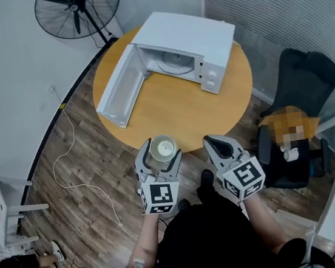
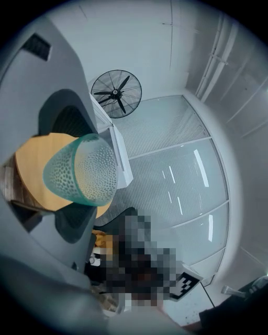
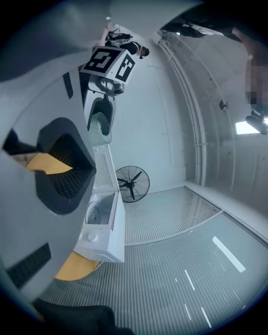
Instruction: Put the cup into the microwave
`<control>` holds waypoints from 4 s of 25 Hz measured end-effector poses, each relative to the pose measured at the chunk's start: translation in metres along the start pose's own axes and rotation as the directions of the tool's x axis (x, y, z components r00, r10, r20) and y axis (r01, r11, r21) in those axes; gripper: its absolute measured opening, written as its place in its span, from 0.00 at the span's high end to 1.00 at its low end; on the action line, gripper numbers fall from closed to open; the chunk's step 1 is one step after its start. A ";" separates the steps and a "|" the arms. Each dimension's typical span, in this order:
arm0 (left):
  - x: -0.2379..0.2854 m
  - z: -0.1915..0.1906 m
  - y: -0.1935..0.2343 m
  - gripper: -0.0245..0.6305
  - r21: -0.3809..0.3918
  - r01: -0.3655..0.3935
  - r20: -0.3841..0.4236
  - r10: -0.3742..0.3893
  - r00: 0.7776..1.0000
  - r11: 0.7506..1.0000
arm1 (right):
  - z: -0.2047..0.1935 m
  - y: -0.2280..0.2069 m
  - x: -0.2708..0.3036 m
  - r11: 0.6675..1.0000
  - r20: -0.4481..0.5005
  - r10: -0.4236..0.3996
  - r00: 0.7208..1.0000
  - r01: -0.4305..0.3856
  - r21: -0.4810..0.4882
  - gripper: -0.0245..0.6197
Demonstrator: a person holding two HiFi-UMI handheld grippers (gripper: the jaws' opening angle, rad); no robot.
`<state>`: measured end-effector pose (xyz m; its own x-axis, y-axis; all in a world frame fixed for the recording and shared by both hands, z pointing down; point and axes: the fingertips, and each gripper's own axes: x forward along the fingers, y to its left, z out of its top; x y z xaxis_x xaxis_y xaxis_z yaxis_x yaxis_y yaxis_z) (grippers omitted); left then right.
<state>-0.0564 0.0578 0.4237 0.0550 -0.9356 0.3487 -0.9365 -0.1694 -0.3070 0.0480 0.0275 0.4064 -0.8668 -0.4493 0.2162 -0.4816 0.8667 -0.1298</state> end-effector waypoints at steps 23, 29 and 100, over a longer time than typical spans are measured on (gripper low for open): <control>0.092 0.004 -0.020 0.39 -0.121 0.027 -0.054 -0.033 0.998 0.992 | 0.003 -0.085 0.023 0.998 0.007 0.057 0.998 -0.057 0.039 0.95; 0.122 0.006 -0.006 0.39 -0.095 0.087 -0.047 -0.091 0.995 0.992 | 0.008 -0.096 0.038 0.998 0.000 0.004 1.000 -0.004 0.058 0.95; 0.494 -0.047 0.106 0.39 0.028 0.364 0.068 -0.365 0.929 0.931 | 0.020 -0.144 0.204 0.924 -0.177 -0.315 0.933 0.343 0.167 0.95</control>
<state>-0.1447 -0.4073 0.6048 0.4165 -0.8280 0.3755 -0.8421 -0.5070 -0.1841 -0.0619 -0.1937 0.4502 -0.6342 -0.6534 0.4134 -0.7643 0.6107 -0.2072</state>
